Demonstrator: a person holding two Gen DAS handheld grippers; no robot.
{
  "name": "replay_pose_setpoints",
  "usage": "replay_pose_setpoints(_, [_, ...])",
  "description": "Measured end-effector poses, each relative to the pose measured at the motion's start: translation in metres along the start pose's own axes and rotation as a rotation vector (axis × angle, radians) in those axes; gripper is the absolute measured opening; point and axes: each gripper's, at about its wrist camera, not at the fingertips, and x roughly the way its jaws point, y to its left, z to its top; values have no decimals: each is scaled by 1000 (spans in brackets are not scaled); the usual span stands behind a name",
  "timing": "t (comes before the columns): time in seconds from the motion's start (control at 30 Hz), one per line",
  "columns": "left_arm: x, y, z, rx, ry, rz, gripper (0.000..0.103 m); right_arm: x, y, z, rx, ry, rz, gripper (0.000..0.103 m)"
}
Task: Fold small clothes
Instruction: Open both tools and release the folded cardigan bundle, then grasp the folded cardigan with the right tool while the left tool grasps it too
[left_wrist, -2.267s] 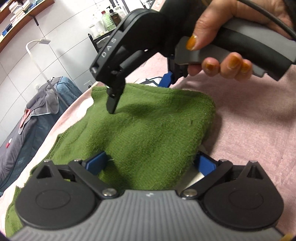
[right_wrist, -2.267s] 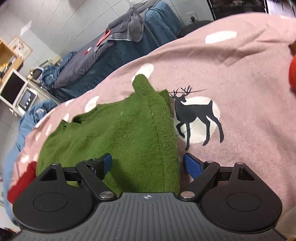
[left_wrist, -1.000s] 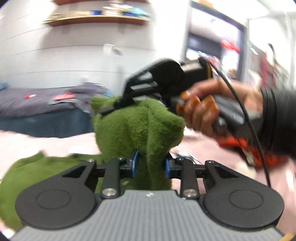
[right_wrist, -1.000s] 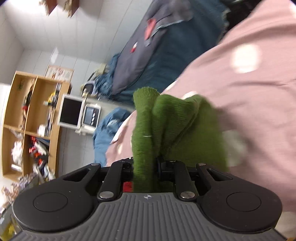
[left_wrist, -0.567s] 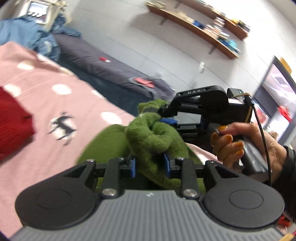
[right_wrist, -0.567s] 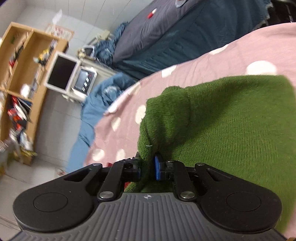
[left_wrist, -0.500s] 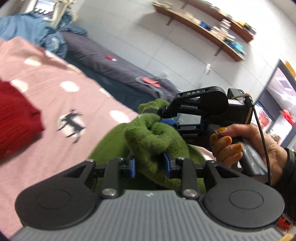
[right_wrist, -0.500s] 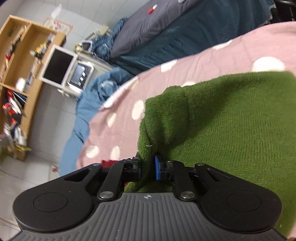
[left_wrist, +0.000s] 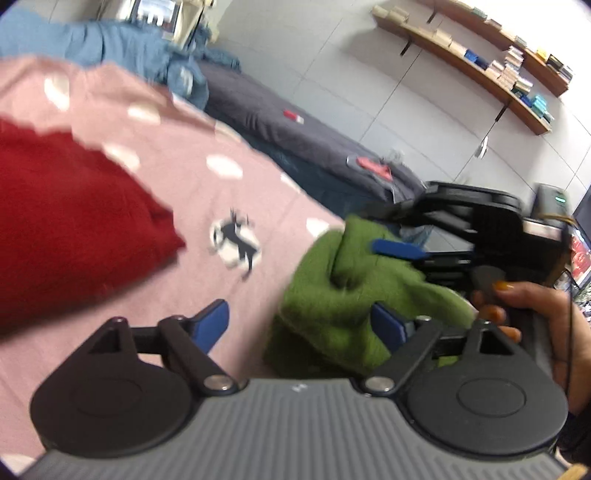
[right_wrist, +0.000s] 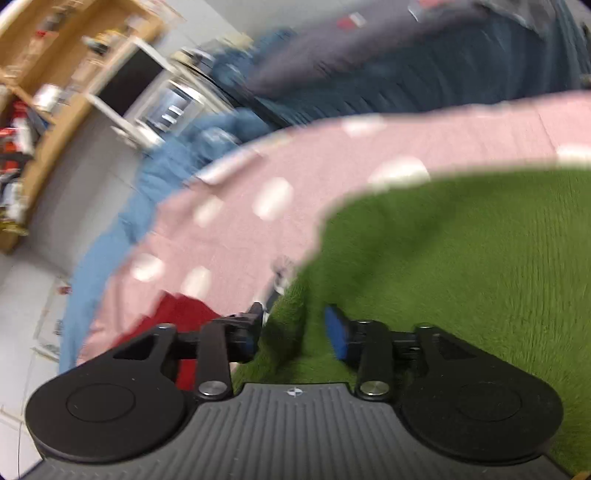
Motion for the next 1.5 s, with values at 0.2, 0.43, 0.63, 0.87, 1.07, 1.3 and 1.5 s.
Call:
replay_pose_setpoints(0.2, [-18, -55, 20, 214, -42, -49, 88, -91, 9, 9, -177, -171, -50, 103])
replay_pose_setpoints(0.43, [26, -91, 0, 365, 58, -39, 88, -132, 4, -52, -519, -153, -297, 102])
replay_pose_setpoints(0.63, [60, -83, -20, 421, 200, -9, 91, -123, -19, -89, -587, -94, -302, 103])
replay_pose_setpoints(0.87, [84, -74, -37, 418, 230, 3, 100, -102, -46, -94, -432, -67, -328, 103])
replay_pose_setpoints(1.07, [71, -68, -26, 373, 203, -26, 102, -107, -68, -93, -218, -85, -207, 103])
replay_pose_setpoints(1.3, [8, -24, -9, -42, 149, -244, 103, -160, -82, -89, 9, -176, -72, 103])
replay_pose_setpoints(1.5, [5, -5, -36, -140, 255, -172, 103, -184, -108, -106, 227, -186, -35, 103])
